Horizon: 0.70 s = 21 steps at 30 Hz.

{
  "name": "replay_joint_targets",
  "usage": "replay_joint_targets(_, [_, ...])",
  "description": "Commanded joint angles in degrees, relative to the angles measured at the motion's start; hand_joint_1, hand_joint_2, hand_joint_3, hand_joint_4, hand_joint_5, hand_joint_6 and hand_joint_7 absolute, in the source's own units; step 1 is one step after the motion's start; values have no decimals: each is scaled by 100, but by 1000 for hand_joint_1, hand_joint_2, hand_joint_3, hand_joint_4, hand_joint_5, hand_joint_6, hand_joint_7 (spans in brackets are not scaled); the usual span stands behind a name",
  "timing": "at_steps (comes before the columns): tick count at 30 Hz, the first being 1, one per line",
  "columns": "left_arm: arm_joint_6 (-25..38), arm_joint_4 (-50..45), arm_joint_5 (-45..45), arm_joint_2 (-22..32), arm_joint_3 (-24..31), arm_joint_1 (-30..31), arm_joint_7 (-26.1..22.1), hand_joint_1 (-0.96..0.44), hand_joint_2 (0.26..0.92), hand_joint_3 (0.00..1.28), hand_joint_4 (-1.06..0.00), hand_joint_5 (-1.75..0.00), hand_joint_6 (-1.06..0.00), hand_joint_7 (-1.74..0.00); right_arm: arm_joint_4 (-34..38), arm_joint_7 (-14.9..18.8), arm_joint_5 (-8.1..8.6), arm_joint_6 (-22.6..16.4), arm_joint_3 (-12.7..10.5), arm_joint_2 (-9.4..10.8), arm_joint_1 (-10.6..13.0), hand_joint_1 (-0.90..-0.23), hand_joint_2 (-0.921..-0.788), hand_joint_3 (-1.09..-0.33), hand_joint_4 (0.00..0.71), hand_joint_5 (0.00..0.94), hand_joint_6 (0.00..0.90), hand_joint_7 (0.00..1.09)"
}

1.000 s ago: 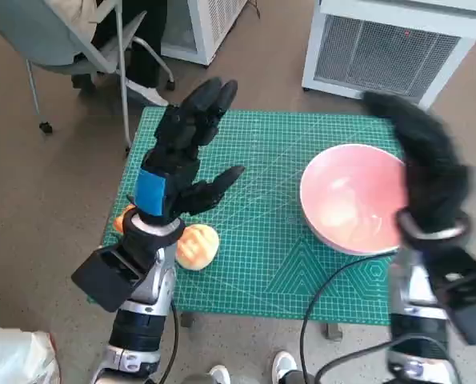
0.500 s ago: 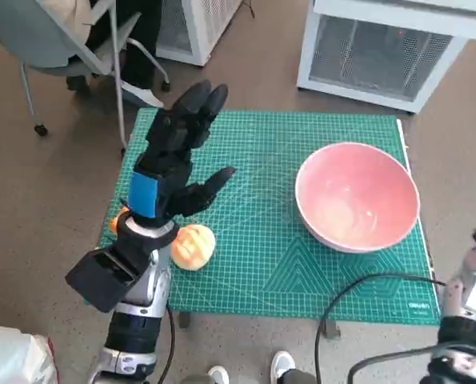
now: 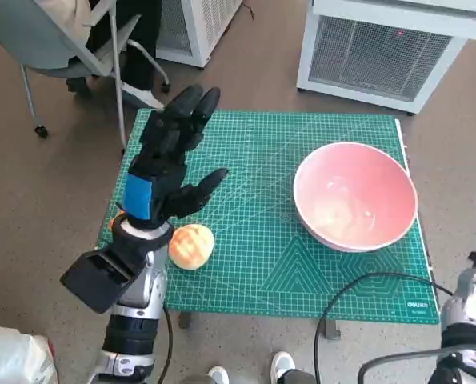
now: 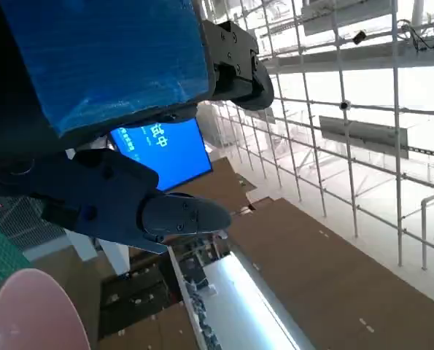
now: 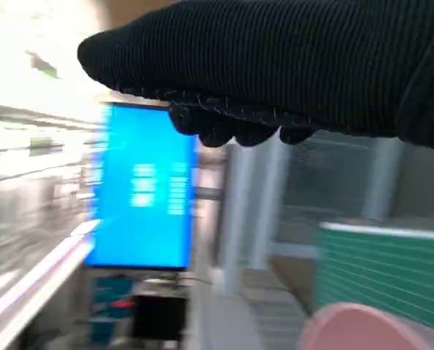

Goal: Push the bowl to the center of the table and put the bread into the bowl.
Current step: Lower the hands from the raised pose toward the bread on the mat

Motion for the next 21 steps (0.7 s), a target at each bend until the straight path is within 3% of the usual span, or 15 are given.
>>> replay_joint_targets(1, [-22, -50, -57, 47, 49, 51, 11, -365, 921, 282, -353, -3, -185, -437, 268, 346, 248, 480, -97, 318, -98, -471, -921, -842, 118, 5, 114, 169])
replay_joint_targets(3, [-31, -59, -44, 59, 58, 57, 22, -365, 921, 281, -353, -3, -186, -436, 308, 378, 236, 619, -53, 394, -146, -474, -921, -834, 119, 5, 117, 166])
replay_joint_targets(17, [-74, -219, 123, 191, 132, 215, 133, -383, 921, 279, -364, -6, -199, -414, 499, -50, -290, 1386, 431, 782, -557, -494, -921, -843, 159, 17, 156, 159])
replay_joint_targets(21, [-58, -323, 142, 239, 155, 318, 158, -389, 921, 280, -367, -3, -219, -376, 504, -61, -305, 1486, 459, 900, -675, -487, -921, -848, 175, 21, 177, 164])
